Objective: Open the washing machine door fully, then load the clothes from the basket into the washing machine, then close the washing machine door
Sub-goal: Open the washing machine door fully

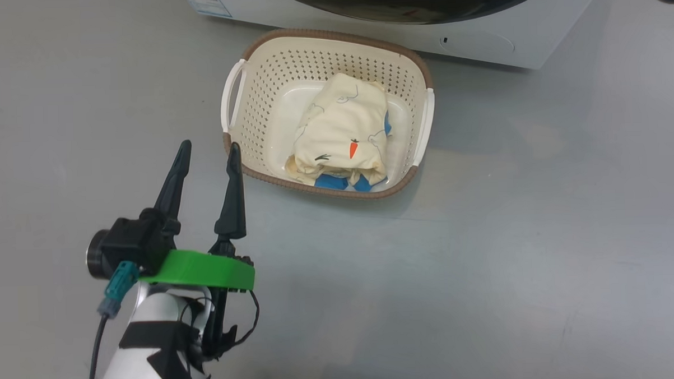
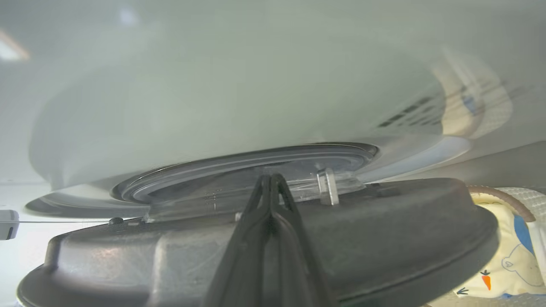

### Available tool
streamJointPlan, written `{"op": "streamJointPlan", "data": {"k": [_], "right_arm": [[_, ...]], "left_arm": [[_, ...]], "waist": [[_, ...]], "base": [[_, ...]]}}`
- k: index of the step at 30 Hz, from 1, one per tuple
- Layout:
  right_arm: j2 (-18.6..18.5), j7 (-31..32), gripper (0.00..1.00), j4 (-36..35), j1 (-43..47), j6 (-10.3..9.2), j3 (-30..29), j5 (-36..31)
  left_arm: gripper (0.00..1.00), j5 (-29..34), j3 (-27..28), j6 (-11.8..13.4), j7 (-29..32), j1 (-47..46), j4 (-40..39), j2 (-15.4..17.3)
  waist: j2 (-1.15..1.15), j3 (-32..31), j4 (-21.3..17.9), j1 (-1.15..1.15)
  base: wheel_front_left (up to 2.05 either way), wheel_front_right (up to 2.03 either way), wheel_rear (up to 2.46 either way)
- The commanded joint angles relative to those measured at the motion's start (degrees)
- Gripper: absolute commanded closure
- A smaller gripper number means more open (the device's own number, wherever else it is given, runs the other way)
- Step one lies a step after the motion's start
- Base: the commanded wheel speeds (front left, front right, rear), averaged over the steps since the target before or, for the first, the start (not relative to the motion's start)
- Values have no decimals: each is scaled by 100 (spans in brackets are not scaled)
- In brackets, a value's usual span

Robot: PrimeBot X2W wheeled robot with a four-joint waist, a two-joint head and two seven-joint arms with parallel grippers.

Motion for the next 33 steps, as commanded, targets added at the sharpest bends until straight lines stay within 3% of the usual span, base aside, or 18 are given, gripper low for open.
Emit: {"op": "streamJointPlan", "data": {"k": [1, 20, 33], "right_arm": [[326, 150, 100, -144, -217, -2, 40, -70], [581, 1586, 100, -145, -318, -2, 78, -168], [621, 2890, 100, -812, 373, -2, 599, 456]], "left_arm": [[0, 26, 164, 37, -38, -91, -172, 97], [0, 76, 222, 59, -38, -136, -148, 97], [0, 88, 223, 71, -38, -96, -69, 97]], "waist": [[0, -1, -8, 0], [0, -47, -196, 0], [0, -242, -310, 0]], "base": [[0, 0, 0], [0, 0, 0], [0, 0, 0]]}}
